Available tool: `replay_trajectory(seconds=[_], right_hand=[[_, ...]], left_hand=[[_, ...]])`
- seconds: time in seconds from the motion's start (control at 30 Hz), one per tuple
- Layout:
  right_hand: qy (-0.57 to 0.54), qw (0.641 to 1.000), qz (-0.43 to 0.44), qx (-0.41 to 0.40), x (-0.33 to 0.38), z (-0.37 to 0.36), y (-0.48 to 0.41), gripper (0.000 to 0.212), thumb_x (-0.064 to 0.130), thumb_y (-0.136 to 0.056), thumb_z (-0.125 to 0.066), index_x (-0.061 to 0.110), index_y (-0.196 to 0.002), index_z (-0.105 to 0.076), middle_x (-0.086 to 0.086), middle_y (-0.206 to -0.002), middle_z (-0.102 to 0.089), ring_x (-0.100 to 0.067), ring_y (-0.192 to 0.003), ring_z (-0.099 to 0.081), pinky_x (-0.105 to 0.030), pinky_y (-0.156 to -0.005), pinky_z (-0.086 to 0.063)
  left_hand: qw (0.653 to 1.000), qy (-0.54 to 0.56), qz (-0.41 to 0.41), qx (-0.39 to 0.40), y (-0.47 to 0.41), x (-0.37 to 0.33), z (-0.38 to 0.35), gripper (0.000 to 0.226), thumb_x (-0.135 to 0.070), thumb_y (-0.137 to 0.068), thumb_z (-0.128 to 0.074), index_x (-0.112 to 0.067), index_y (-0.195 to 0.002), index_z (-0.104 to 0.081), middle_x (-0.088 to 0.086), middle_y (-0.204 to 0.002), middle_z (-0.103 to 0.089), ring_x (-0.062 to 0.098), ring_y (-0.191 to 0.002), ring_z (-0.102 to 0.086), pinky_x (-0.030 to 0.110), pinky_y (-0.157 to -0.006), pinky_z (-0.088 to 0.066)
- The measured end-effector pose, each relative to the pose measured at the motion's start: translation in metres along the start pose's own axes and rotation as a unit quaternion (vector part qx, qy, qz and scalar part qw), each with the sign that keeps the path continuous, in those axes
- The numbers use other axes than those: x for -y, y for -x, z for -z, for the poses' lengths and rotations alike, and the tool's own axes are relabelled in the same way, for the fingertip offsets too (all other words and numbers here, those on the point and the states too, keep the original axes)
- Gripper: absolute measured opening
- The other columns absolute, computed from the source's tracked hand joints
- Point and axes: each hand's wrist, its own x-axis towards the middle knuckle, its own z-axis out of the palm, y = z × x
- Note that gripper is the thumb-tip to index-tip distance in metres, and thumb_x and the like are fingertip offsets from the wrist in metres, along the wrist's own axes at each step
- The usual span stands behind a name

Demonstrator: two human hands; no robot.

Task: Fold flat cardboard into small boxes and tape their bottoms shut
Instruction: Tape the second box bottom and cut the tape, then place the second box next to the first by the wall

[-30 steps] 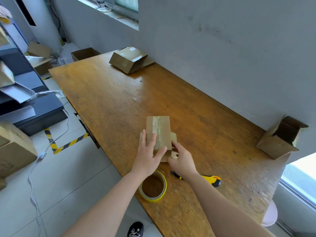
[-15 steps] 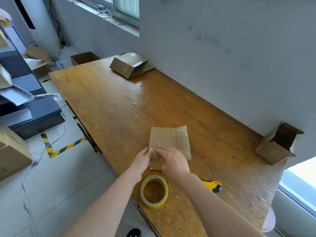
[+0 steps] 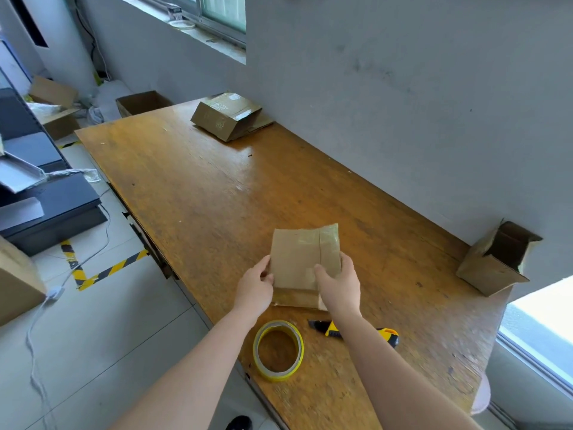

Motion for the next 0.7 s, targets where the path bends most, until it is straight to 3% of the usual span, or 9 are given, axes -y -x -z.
replay_trajectory(seconds=[0.07,0.17,0.27,0.33,0.43,0.5,0.6,0.63,0.7], right_hand=[[-0.019,0.998,0.063,-0.009,0.011,-0.001,0.006,0.040,0.041,-0.086,-0.053,0.025,-0.122,-0.060,0.005,-0.110,-0.066,-0.017,-0.100,-0.061,-0.041,-0.082,-0.055],[-0.038,0.992,0.120,0.021,0.025,-0.005,0.008,0.048,0.044,-0.082,-0.037,0.027,-0.113,-0.069,0.003,-0.112,-0.067,-0.014,-0.105,-0.058,-0.039,-0.091,-0.050],[-0.015,0.991,0.098,0.086,0.026,-0.015,0.007,0.047,0.039,-0.091,-0.031,0.028,-0.113,-0.071,0.006,-0.113,-0.068,-0.012,-0.111,-0.056,-0.034,-0.095,-0.045],[0.029,0.989,0.070,0.129,0.023,-0.021,0.007,0.042,0.032,-0.099,-0.031,0.025,-0.123,-0.064,0.007,-0.118,-0.067,-0.012,-0.115,-0.055,-0.032,-0.096,-0.044],[0.067,0.986,0.109,0.108,0.021,-0.024,0.004,0.035,0.022,-0.099,-0.041,0.022,-0.129,-0.060,0.006,-0.121,-0.065,-0.011,-0.115,-0.055,-0.029,-0.095,-0.046],[0.106,0.976,0.191,0.014,0.022,-0.020,0.004,0.031,0.015,-0.094,-0.051,0.021,-0.122,-0.065,0.005,-0.116,-0.067,-0.012,-0.111,-0.057,-0.029,-0.091,-0.048],[0.235,0.919,0.282,-0.142,0.020,-0.008,-0.001,0.032,0.014,-0.088,-0.058,0.019,-0.119,-0.065,0.000,-0.120,-0.061,-0.021,-0.115,-0.049,-0.037,-0.093,-0.041],[0.257,0.921,0.251,-0.149,0.018,-0.005,-0.004,0.038,0.016,-0.087,-0.059,0.019,-0.125,-0.059,-0.001,-0.126,-0.056,-0.023,-0.118,-0.046,-0.039,-0.095,-0.040],[0.221,0.962,0.116,-0.107,0.015,0.001,-0.006,0.053,0.022,-0.087,-0.060,0.019,-0.137,-0.042,-0.004,-0.135,-0.048,-0.024,-0.118,-0.049,-0.039,-0.093,-0.048]], left_hand=[[0.997,0.065,0.033,0.034,0.000,-0.005,0.001,0.047,-0.025,-0.101,-0.045,-0.031,-0.146,-0.036,-0.002,-0.145,-0.046,0.020,-0.123,-0.051,0.038,-0.097,-0.050],[0.991,0.068,0.073,0.091,0.005,-0.020,0.000,0.051,-0.052,-0.098,-0.038,-0.027,-0.141,-0.047,-0.001,-0.138,-0.052,0.017,-0.112,-0.053,0.031,-0.087,-0.045],[0.983,0.120,0.072,0.117,0.009,-0.031,0.003,0.063,-0.077,-0.084,-0.027,-0.038,-0.127,-0.053,-0.005,-0.123,-0.057,0.013,-0.109,-0.052,0.033,-0.090,-0.040],[0.970,0.202,0.057,0.126,0.009,-0.036,0.009,0.059,-0.083,-0.075,-0.028,-0.046,-0.115,-0.050,-0.012,-0.108,-0.060,0.008,-0.101,-0.055,0.030,-0.082,-0.044],[0.983,0.149,0.033,0.098,0.005,-0.040,0.015,0.042,-0.060,-0.092,-0.043,-0.036,-0.125,-0.052,-0.006,-0.113,-0.061,0.013,-0.103,-0.056,0.036,-0.087,-0.049],[0.996,0.069,0.028,0.058,0.002,-0.038,0.015,0.034,-0.031,-0.098,-0.049,-0.026,-0.131,-0.052,0.003,-0.120,-0.061,0.020,-0.107,-0.057,0.041,-0.091,-0.052],[0.999,0.019,0.030,0.036,0.003,-0.038,0.014,0.030,-0.023,-0.099,-0.046,-0.023,-0.129,-0.051,0.004,-0.114,-0.061,0.021,-0.095,-0.062,0.029,-0.064,-0.057],[0.999,-0.001,0.023,0.034,0.003,-0.039,0.014,0.029,-0.023,-0.099,-0.046,-0.022,-0.128,-0.051,0.004,-0.113,-0.060,0.020,-0.089,-0.063,0.027,-0.059,-0.057],[0.999,-0.040,0.000,0.027,0.001,-0.041,0.011,0.027,-0.024,-0.099,-0.047,-0.022,-0.126,-0.050,0.004,-0.113,-0.058,0.019,-0.084,-0.064,0.029,-0.059,-0.060]])
